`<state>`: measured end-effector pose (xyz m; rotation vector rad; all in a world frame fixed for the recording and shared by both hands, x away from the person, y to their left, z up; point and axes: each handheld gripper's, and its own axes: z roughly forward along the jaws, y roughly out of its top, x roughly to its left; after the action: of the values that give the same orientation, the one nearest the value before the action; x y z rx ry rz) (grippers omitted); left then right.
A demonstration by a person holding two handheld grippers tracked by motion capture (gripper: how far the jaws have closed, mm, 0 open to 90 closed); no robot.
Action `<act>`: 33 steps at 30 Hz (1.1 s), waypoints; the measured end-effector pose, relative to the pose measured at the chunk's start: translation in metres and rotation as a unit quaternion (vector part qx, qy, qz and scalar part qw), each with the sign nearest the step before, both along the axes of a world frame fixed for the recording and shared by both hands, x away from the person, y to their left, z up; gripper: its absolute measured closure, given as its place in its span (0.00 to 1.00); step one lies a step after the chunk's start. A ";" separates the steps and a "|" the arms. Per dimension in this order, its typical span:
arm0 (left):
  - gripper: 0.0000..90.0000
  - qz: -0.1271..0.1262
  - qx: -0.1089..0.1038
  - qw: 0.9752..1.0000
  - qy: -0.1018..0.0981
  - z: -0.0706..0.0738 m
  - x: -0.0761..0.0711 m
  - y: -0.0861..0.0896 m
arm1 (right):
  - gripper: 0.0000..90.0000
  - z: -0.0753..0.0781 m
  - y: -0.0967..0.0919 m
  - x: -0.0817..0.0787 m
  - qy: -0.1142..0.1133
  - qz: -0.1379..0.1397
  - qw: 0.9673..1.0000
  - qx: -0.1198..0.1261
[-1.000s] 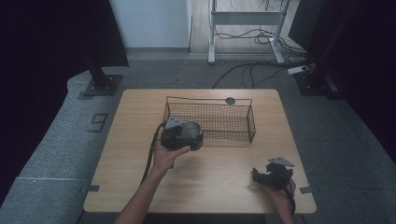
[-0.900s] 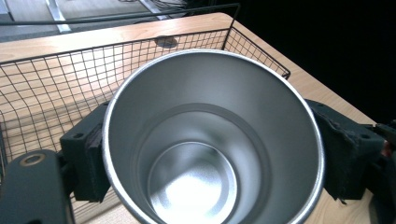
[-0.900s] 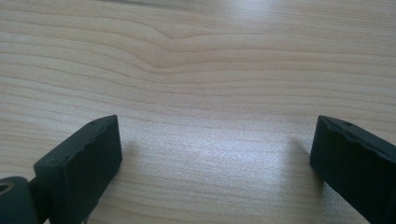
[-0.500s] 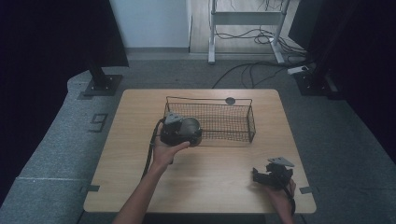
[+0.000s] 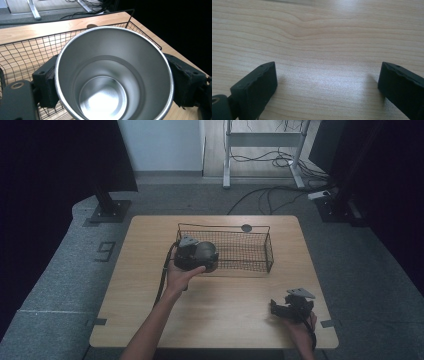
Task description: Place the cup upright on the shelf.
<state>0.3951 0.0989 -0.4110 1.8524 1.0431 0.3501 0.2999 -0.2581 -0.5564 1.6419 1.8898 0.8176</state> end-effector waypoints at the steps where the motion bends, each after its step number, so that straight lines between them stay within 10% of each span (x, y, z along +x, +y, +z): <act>1: 0.16 0.000 0.001 1.000 0.000 0.000 0.001 -0.001 | 0.03 0.000 0.000 0.000 0.000 0.000 1.000 0.000; 33: 0.16 -0.001 0.012 1.000 -0.021 0.019 0.021 -0.014 | 0.04 0.000 0.000 0.000 -0.003 -0.001 1.000 -0.001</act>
<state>0.4160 0.0848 -0.3923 1.8601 1.0127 0.3994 0.2997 -0.2585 -0.5565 1.6377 1.8852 0.8177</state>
